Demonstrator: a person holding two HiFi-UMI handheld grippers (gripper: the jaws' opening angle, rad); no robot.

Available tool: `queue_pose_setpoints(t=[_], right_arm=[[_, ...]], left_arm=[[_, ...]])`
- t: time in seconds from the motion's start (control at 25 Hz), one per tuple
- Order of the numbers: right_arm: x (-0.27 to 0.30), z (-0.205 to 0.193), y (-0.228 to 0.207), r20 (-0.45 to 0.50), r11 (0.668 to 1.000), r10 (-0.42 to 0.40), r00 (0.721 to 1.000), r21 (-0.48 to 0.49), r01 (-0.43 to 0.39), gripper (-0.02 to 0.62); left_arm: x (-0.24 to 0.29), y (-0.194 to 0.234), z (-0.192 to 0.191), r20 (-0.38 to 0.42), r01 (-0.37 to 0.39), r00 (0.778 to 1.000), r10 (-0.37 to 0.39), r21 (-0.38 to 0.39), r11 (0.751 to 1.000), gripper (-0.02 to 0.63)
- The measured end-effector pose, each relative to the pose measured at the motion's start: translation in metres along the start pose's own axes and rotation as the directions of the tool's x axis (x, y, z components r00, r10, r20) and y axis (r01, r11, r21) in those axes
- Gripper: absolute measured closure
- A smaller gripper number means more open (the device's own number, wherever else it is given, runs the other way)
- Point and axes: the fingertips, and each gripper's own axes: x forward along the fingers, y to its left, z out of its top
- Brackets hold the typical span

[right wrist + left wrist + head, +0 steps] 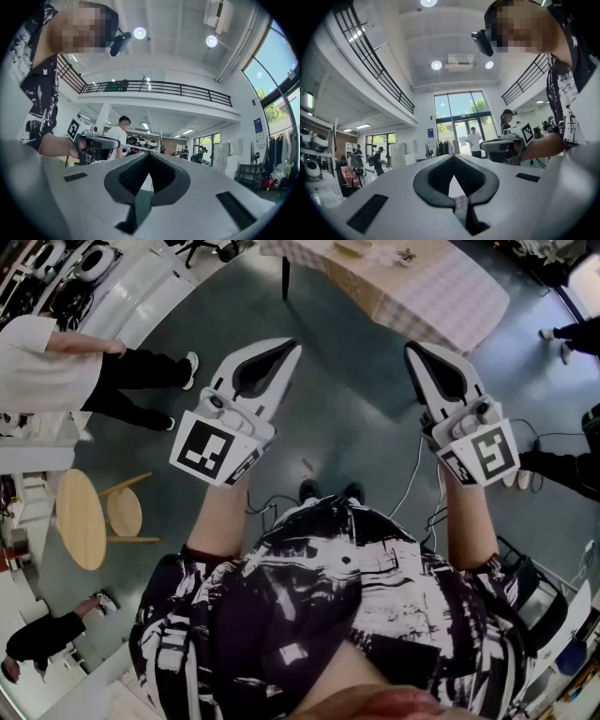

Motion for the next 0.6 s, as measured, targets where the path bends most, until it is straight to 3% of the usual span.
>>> queue_pose_setpoints(t=[0.6], right_arm=[[-0.0044, 0.0021, -0.0035, 0.006, 1.000, -0.002, 1.000, 0.004, 0.002, 0.597]], left_arm=[[0.0037, -0.0036, 0.0020, 0.006, 0.003, 1.000, -0.003, 0.001, 1.000, 0.606]])
